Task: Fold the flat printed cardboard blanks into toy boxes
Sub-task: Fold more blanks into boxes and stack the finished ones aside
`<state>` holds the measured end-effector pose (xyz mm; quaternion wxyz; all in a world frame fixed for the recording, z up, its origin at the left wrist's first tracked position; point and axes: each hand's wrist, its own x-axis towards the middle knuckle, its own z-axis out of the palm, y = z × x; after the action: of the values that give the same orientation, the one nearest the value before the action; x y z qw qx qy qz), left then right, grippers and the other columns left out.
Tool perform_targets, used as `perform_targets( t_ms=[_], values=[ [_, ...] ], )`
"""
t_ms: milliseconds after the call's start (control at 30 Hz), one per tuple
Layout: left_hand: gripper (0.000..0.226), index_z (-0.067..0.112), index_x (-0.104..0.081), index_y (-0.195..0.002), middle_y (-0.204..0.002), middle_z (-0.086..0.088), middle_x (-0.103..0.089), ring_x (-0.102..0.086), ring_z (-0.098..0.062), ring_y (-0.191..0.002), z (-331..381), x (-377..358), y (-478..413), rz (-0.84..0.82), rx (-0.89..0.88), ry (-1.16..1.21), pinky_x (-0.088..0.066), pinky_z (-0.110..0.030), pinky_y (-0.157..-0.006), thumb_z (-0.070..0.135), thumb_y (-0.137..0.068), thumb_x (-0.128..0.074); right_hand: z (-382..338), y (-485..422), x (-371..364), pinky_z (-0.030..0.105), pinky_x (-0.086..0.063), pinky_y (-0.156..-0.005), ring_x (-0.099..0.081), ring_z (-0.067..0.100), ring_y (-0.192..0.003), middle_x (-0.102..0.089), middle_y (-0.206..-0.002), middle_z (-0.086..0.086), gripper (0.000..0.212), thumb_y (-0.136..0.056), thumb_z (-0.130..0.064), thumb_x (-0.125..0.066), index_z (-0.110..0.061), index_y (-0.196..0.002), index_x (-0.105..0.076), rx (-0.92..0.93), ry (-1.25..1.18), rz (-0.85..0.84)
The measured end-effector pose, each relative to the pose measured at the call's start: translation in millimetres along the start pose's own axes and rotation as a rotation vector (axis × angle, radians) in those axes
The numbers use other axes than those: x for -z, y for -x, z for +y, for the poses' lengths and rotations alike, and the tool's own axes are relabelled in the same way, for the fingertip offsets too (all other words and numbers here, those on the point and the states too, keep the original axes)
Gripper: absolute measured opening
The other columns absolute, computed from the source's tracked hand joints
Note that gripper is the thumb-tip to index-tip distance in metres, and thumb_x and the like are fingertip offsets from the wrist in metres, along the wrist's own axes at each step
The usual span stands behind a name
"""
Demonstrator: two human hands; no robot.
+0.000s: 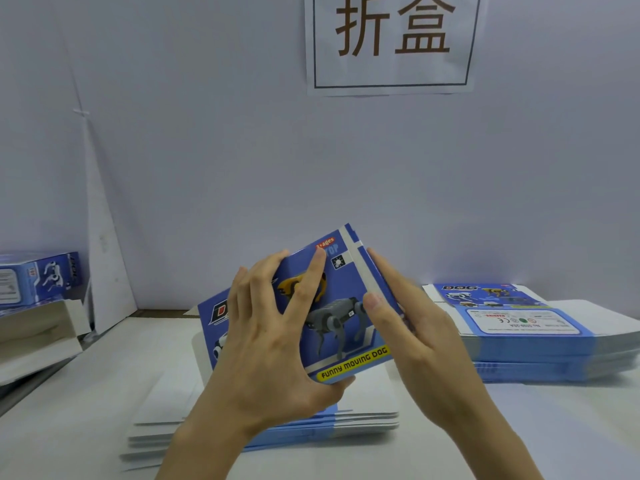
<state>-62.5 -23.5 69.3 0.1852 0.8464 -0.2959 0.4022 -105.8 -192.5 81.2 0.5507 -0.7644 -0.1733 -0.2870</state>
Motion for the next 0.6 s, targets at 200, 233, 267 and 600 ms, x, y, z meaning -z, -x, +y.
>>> perform_targets(
  t_ms=[200,233,267,600],
  values=[
    [0.114,0.025,-0.021,-0.151,-0.137,-0.015,-0.031,-0.034,-0.030,-0.125,-0.9,0.8,1.0,-0.036,0.015,-0.032,-0.030,-0.041,-0.104,0.072,-0.056,-0.060,3.3,2.7,-5.3,0.020,-0.056,-0.078,-0.056,-0.001,-0.115,-0.041,-0.131,-0.020,0.073,-0.079,-0.030,-0.068,-0.060,-0.136,-0.033,0.023,-0.084,-0.129],
    [0.113,0.025,-0.022,-0.151,-0.137,-0.015,-0.031,-0.034,-0.030,-0.125,-1.6,1.6,0.5,-0.032,0.013,-0.040,-0.029,-0.041,-0.103,0.072,-0.055,-0.059,3.6,2.7,-5.7,0.020,-0.056,-0.079,-0.056,0.000,-0.116,-0.040,-0.134,-0.019,0.075,-0.079,-0.029,-0.069,-0.057,-0.138,-0.033,0.023,-0.108,-0.147],
    [0.113,0.024,-0.022,-0.151,-0.136,-0.016,-0.032,-0.034,-0.030,-0.124,-1.9,2.6,-0.1,-0.024,0.010,-0.045,-0.028,-0.040,-0.103,0.071,-0.055,-0.058,3.8,2.3,-5.9,0.020,-0.056,-0.079,-0.056,0.001,-0.117,-0.039,-0.136,-0.019,0.077,-0.079,-0.027,-0.070,-0.054,-0.141,-0.033,0.026,-0.128,-0.155],
    [0.112,0.023,-0.025,-0.149,-0.135,-0.017,-0.035,-0.034,-0.028,-0.118,5.6,6.0,-2.3,0.036,-0.003,0.021,-0.032,-0.041,-0.100,0.064,-0.052,-0.063,-2.4,3.0,-5.3,0.017,-0.049,-0.092,-0.041,-0.007,-0.128,-0.035,-0.144,-0.019,0.071,-0.081,-0.027,-0.064,-0.043,-0.144,-0.033,0.134,0.116,-0.066]
  ],
)
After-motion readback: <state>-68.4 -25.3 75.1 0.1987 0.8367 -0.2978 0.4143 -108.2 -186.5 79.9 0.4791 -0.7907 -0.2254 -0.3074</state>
